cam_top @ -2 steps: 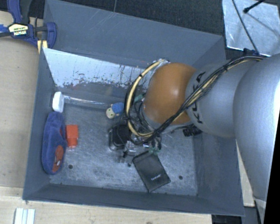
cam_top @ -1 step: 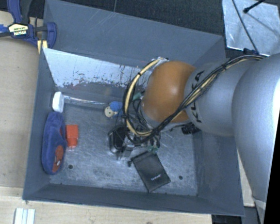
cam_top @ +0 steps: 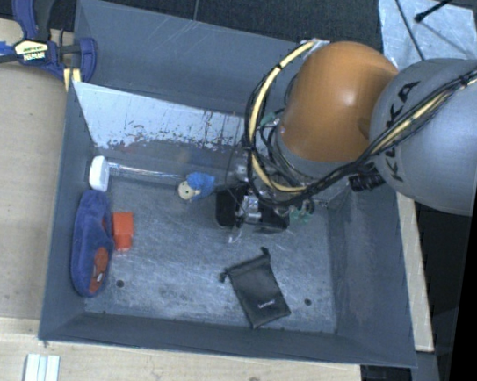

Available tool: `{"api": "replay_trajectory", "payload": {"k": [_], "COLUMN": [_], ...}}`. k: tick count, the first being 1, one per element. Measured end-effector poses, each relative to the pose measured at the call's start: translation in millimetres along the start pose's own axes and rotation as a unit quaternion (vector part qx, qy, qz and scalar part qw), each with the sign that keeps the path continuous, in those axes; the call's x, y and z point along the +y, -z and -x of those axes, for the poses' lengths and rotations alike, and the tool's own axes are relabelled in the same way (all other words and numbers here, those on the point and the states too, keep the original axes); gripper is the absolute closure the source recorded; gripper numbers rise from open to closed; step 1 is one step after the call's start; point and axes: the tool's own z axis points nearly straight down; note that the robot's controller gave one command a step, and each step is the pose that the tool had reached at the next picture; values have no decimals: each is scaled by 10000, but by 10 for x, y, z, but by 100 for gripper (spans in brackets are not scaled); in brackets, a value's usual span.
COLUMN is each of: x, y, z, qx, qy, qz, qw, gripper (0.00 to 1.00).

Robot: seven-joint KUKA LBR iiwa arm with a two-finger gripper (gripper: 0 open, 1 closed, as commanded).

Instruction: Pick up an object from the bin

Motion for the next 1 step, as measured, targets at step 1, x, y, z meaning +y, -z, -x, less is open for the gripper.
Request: {"api": "replay_trajectory", "payload": {"k": [1], "x": [2], "y": [-28], "z": [-9], "qx": [24], "qy": [0], "qz": [0], "qw": [10000], "gripper": [0]}}
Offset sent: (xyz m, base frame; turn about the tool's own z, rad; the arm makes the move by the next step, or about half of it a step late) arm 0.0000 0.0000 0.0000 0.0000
